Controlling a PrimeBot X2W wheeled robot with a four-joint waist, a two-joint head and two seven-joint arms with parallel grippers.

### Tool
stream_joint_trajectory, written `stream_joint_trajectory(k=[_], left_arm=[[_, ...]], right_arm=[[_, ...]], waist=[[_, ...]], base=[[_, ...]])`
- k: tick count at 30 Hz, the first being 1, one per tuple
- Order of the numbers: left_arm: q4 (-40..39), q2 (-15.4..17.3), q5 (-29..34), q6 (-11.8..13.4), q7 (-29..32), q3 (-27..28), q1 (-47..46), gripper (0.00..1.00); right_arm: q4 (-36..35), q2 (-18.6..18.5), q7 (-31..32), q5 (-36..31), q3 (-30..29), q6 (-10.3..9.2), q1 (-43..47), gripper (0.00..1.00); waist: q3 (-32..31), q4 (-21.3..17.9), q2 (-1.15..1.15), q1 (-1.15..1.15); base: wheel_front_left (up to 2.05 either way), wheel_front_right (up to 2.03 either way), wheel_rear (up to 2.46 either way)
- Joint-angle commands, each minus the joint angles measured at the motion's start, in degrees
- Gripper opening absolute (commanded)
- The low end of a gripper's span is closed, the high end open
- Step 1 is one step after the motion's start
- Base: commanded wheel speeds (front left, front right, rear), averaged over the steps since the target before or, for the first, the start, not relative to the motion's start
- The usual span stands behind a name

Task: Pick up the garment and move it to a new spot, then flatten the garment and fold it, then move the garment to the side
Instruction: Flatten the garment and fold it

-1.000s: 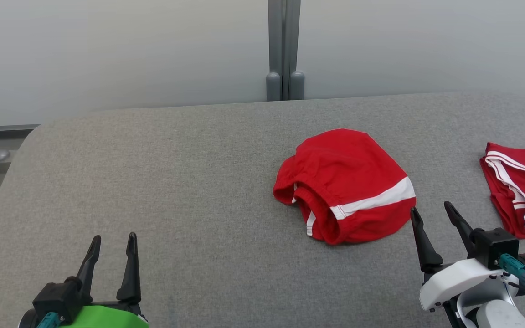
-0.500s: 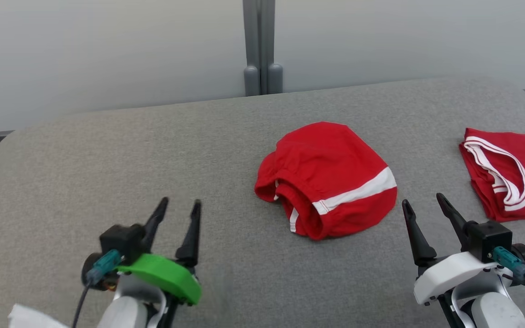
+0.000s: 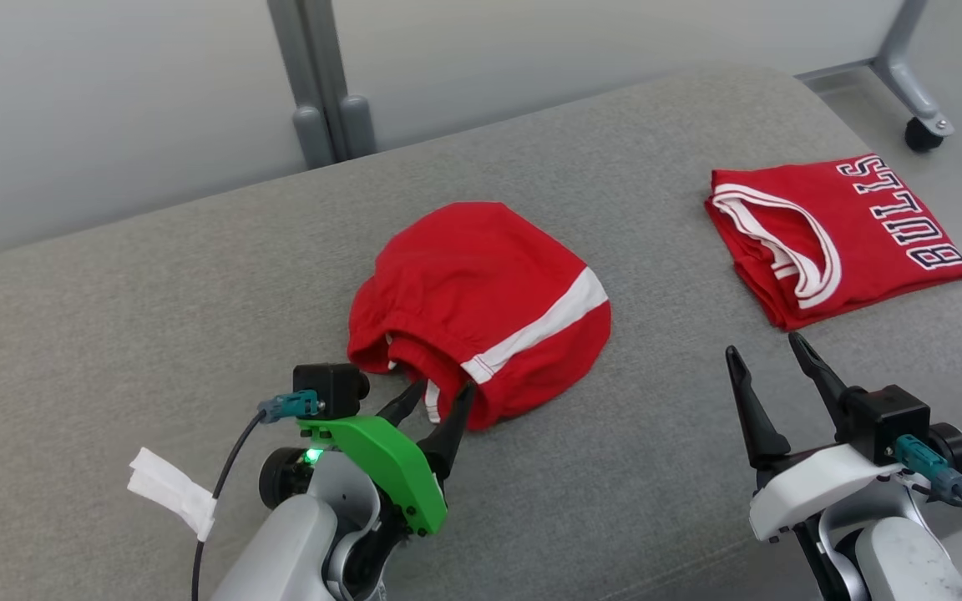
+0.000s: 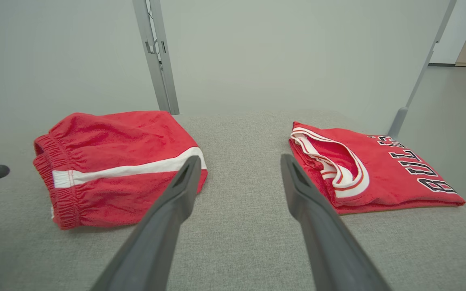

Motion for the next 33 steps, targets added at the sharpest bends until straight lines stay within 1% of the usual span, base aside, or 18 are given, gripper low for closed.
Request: stream_joint_trajectory(k=[1,4,7,11,14,17,18,19,20,23,26,31,33], left_arm=[[0.8,0.2,-1.6,0.4,0.2,-0.2,-1.4,1.0],[2.8,0.2,-4.0,1.4,-0.1,-1.7,-2.8,1.0],[4.4,0.2,-5.9,1.9,-0.6,-3.1,-4.1,1.0],[6.7,0.2,-8.3,3.5,-1.5,-4.8,-6.0,1.0],[8.4,0.2,-9.5,4.9,-3.0,-5.9,-7.6,1.0],[9.9,0.2,-10.3,5.1,-5.2,-7.0,-9.2,1.0],[10.4,0.2,-10.4,5.0,-5.6,-7.5,-9.6,0.75],[11.0,0.2,-10.4,4.9,-6.0,-8.0,-10.0,0.24],[11.5,0.2,-10.5,4.6,-6.2,-8.7,-10.5,0.0],[12.4,0.2,-10.7,3.4,-7.4,-10.6,-12.4,0.0],[12.0,0.2,-9.7,2.5,-10.2,-11.9,-16.2,0.0],[10.9,0.2,-6.8,0.9,-14.2,-13.7,-25.8,0.0],[10.8,0.7,-6.3,0.4,-15.5,-13.7,-29.7,0.0]], right_arm=[[0.1,0.1,-0.5,0.0,0.0,-0.09,-0.7,1.0],[0.2,0.1,-0.7,0.1,0.2,-0.09,-0.9,1.0],[0.3,0.1,-0.9,0.1,0.2,-0.09,-1.1,1.0],[0.5,0.1,-1.0,0.0,0.3,-0.09,-1.3,1.0],[0.5,0.1,-0.9,0.0,0.5,-0.09,-1.5,1.0],[0.5,0.0,-0.8,-0.1,0.8,-0.09,-1.9,1.0],[0.5,-0.1,-0.7,0.0,0.8,-0.09,-2.0,1.0],[0.5,-0.2,-0.7,0.0,0.8,-0.09,-2.0,1.0],[0.4,-0.2,-0.7,0.0,0.8,-0.09,-2.1,1.0],[0.2,-0.3,-0.7,0.1,0.7,-0.09,-2.3,1.0],[0.0,-0.4,-0.7,0.0,0.3,-0.09,-2.3,1.0],[0.1,0.2,-0.7,-0.4,0.6,-0.09,-2.4,1.0],[0.1,0.3,-0.9,-0.3,0.8,-0.1,-2.7,1.0]], waist=[[2.8,-4.8,0.0,0.0],[3.3,-5.9,0.0,0.0],[3.6,-6.4,0.0,0.0],[3.7,-6.7,0.0,0.0],[3.7,-6.6,0.0,0.0],[3.7,-6.5,0.0,0.0],[3.7,-6.4,0.0,0.0],[3.7,-6.4,0.0,0.0],[3.7,-6.3,0.0,0.0],[3.8,-6.0,0.0,0.0],[4.0,-5.5,0.0,0.0],[4.0,-5.2,0.0,0.0],[4.2,-5.3,0.0,0.0]], base=[[0.0,0.0,0.0],[0.0,0.0,0.0],[0.0,0.0,0.0],[0.0,0.0,0.0],[0.0,0.0,0.0],[0.0,0.0,0.0],[0.0,0.0,0.0],[0.0,0.0,0.0],[0.0,0.0,0.0],[0.0,0.0,0.0],[0.0,0.0,0.0],[0.0,0.0,0.0],[0.0,0.0,0.0]])
